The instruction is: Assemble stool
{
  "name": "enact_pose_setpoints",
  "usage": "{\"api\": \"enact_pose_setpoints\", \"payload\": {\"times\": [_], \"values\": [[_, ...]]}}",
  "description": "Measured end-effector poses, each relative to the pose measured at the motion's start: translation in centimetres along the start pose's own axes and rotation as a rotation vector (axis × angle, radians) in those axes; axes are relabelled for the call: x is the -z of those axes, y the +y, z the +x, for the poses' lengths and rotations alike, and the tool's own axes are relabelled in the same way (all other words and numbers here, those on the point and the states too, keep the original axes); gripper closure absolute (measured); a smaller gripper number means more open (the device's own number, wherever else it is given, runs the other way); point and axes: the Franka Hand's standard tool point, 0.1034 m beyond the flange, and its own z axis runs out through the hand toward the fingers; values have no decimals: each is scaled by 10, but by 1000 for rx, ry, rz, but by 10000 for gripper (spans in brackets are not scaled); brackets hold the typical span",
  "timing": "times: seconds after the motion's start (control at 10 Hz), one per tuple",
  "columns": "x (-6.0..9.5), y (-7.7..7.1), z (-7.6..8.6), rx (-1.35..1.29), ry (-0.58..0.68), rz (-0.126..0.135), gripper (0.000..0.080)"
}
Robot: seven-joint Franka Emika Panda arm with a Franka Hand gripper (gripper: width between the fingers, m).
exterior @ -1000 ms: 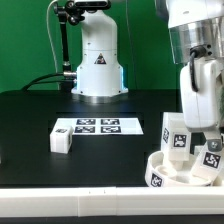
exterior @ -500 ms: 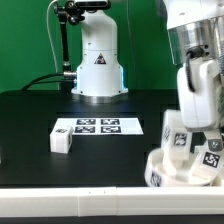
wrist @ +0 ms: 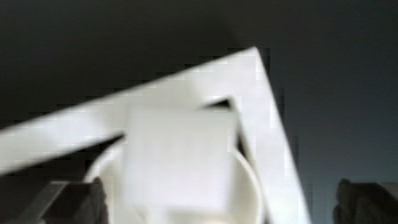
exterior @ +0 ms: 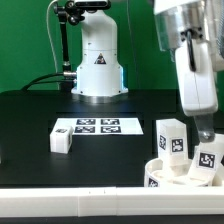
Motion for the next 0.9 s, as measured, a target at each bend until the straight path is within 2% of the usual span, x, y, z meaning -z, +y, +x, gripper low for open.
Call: {"api": "enact_pose_setpoints", "payload": {"times": [0.2, 0.6, 0.7, 0.9], "values": [[9, -11, 16, 40, 12, 9, 150], [5, -9, 15, 50, 14, 7, 150], [3, -4, 23, 241, 39, -53, 150], [3, -9, 59, 495, 49, -70, 150]]}}
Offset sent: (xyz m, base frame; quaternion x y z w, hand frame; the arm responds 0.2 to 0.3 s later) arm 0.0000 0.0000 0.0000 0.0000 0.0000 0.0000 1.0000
